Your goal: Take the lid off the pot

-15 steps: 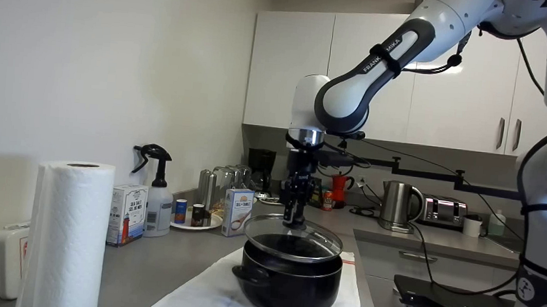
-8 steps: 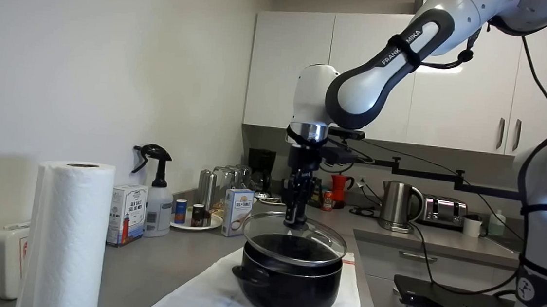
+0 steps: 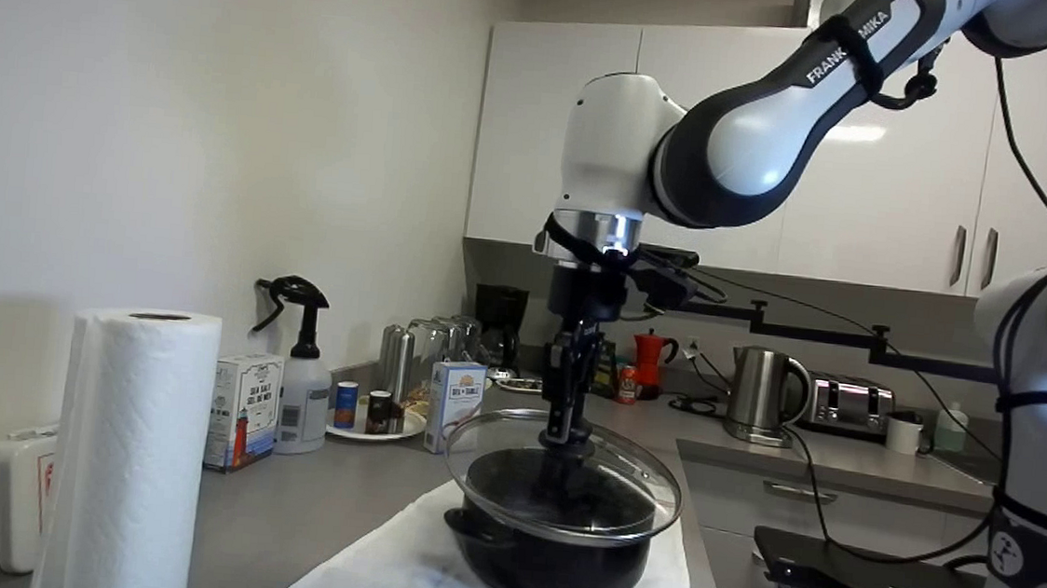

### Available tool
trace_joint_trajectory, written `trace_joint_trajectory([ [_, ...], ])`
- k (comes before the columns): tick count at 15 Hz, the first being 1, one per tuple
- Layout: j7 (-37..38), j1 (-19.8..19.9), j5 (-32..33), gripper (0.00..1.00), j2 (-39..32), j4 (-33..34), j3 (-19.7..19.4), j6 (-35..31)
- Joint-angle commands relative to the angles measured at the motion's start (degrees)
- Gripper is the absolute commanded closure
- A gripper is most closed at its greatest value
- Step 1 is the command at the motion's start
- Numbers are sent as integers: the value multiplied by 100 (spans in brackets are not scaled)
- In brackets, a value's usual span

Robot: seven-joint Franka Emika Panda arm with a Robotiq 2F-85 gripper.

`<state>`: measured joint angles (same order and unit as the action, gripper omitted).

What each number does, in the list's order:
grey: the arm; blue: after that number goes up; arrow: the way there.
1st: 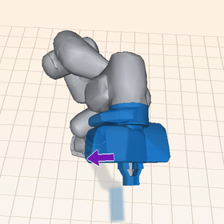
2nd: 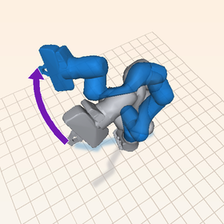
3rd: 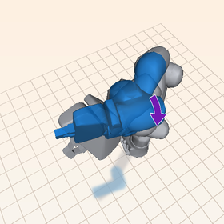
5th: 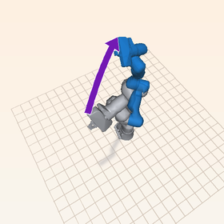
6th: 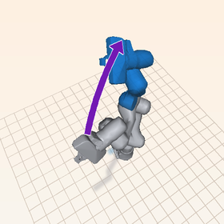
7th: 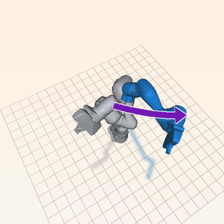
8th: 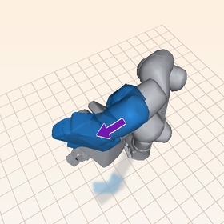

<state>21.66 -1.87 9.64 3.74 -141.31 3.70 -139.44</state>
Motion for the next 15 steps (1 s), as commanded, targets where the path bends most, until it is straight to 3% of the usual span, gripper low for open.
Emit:
trace_joint_trajectory([
  [1,88,-227,33,75,195,-51,258,117],
  [8,122,-622,43,75,-184,-94,668,-172],
  [15,193,-894,184,75,-837,-215,710,-835],
])
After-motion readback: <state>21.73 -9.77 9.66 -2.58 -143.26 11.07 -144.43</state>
